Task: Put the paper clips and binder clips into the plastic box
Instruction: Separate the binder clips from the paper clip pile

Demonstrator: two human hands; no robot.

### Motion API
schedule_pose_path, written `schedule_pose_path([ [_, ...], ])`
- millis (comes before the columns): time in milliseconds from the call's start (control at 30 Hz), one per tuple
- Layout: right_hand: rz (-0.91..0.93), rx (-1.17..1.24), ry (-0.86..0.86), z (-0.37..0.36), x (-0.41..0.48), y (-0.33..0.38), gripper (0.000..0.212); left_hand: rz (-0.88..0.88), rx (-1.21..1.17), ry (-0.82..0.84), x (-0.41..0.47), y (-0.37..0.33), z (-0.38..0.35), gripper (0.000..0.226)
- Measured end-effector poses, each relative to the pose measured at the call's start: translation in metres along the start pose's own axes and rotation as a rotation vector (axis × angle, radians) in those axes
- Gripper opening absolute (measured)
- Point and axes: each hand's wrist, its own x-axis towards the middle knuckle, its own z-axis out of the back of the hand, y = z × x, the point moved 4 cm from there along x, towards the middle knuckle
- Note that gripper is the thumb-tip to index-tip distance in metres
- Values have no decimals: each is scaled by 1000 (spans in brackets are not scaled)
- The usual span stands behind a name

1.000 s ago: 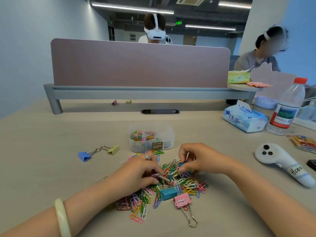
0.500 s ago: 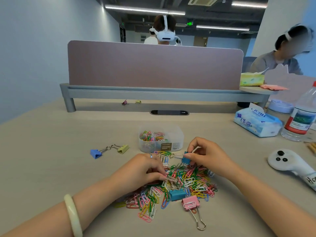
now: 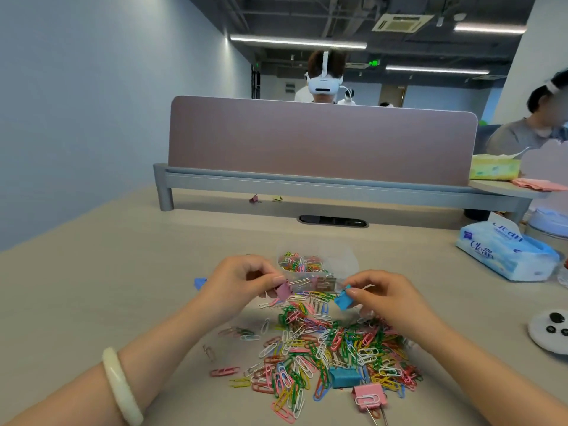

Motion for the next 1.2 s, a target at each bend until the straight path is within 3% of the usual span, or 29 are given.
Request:
schedule_pose_path([
  [100, 145, -192, 55, -22, 19, 28, 17, -74, 391, -98, -2, 11, 37, 14],
  [200, 369, -440, 102, -59, 40, 58, 5, -66, 802, -124, -8, 29, 65, 14],
  [300, 587, -775, 87, -99, 66, 78, 13, 30, 898, -63, -13, 46, 74, 19],
  [467, 607, -1058, 175, -144, 101, 71, 11, 102, 963, 49, -15, 59, 69, 34],
  [633, 558, -1076, 301, -159, 109, 51, 14, 141, 1035, 93, -15, 67, 64, 23],
  [733, 518, -955, 312, -152, 109, 48, 19, 126, 979, 43, -15, 66, 65, 21],
  [833, 500, -812, 294, -129, 99, 57, 24, 40, 898, -55, -17, 57, 62, 20],
  [1033, 413, -630, 202, -52, 52, 55, 18, -126, 814, -89, -10, 26, 45, 19],
  [1100, 347, -636, 187, -34, 40, 46, 15, -31, 860, -111, -3, 28, 59, 22],
  [1200, 295, -630, 190, -27, 30, 36, 14, 184, 1024, 45, -3, 55, 70, 39],
])
